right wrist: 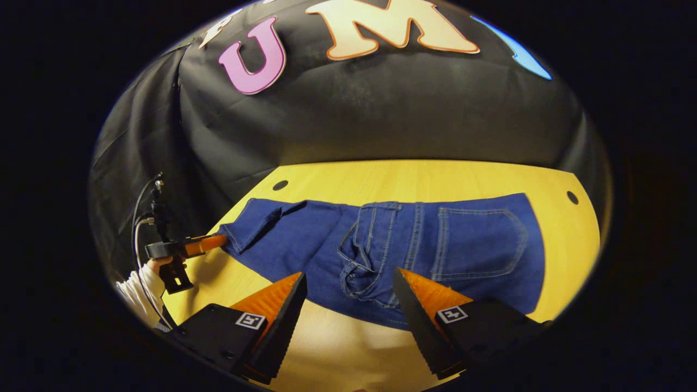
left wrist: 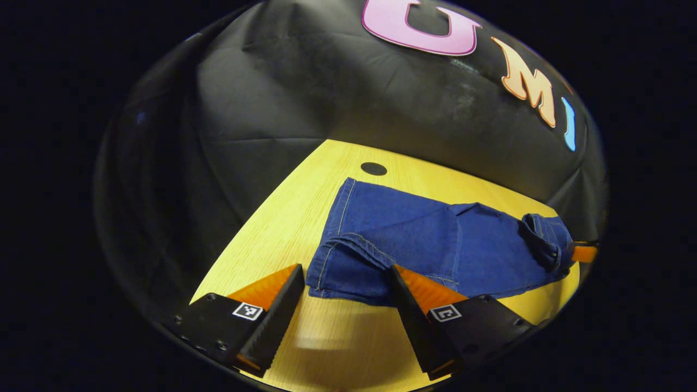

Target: Grasp the waist and the cuffs of the jeans and fold them to make the two legs overlap; first hold the waist and fold one-third of the jeans toward the cuffs, then hold the cuffs and fold the remaining one-third in the same direction to finish folding.

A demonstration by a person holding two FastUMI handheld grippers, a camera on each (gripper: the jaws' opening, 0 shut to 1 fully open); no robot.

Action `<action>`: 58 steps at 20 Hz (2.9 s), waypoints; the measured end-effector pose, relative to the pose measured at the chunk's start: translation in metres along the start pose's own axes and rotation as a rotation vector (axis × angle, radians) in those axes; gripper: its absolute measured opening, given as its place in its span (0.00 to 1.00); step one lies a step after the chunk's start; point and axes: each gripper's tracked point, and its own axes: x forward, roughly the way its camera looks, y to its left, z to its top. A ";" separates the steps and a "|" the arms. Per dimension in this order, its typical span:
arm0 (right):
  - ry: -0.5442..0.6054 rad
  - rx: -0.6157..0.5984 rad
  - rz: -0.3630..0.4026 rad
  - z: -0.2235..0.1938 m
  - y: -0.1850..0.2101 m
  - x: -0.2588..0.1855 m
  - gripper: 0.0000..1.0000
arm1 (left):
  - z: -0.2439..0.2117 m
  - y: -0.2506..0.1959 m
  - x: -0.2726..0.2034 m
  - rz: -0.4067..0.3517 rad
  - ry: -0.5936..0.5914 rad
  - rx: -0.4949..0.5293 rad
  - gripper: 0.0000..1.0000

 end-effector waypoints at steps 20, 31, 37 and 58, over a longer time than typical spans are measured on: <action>-0.006 0.134 -0.167 0.009 -0.073 -0.068 1.00 | 0.014 -0.038 -0.005 -0.120 -0.057 -0.245 0.00; -0.041 0.143 -0.211 0.015 -0.123 -0.109 0.98 | 0.099 -0.230 -0.087 -0.450 -0.167 -0.139 0.00; -0.074 0.167 -0.218 0.010 -0.158 -0.151 1.00 | 0.119 -0.372 -0.120 -0.612 -0.179 -0.092 0.00; -0.049 0.194 -0.225 -0.025 -0.271 -0.204 0.98 | -0.050 -0.586 -0.058 -0.550 0.005 0.369 0.00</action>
